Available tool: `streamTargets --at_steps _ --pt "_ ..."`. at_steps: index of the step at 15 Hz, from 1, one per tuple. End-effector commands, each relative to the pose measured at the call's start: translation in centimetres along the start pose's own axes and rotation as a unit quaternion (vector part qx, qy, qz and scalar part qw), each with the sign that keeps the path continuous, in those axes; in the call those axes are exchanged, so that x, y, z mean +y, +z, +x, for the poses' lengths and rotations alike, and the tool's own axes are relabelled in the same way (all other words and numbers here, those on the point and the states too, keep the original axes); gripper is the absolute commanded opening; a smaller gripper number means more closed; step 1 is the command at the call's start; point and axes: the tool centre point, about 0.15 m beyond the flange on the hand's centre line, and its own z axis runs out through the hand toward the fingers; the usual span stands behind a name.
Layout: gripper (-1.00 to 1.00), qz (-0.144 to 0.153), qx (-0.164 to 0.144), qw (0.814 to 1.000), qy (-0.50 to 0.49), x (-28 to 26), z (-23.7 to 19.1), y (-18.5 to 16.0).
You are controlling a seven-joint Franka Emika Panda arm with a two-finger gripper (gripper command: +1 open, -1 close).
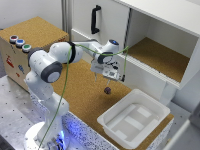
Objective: Grasp the purple block, then rotate it left
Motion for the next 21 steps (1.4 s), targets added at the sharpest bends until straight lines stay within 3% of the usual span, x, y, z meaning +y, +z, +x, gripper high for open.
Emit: streamTargets --at_steps 1,4,5,13,14,17,19,21 --pt "1.0 -0.067 0.036 0.996 0.048 2.4 -2.3 1.9" --pt "1.0 -0.103 0.031 0.992 0.061 4.6 -2.5 1.8" --pt "1.0 -0.134 0.028 0.987 0.08 4.5 -2.3 0.7" --pt "1.0 -0.134 0.028 0.987 0.08 4.5 -2.3 0.7" --pt "1.0 -0.081 0.005 0.994 0.072 5.0 -1.1 0.6" --pt "1.0 -0.076 -0.006 0.991 0.114 7.0 -1.0 2.9" --pt "1.0 -0.076 0.006 0.988 0.137 8.0 -1.3 4.8" --pt "1.0 -0.04 0.007 0.988 0.147 9.2 -1.2 6.5"
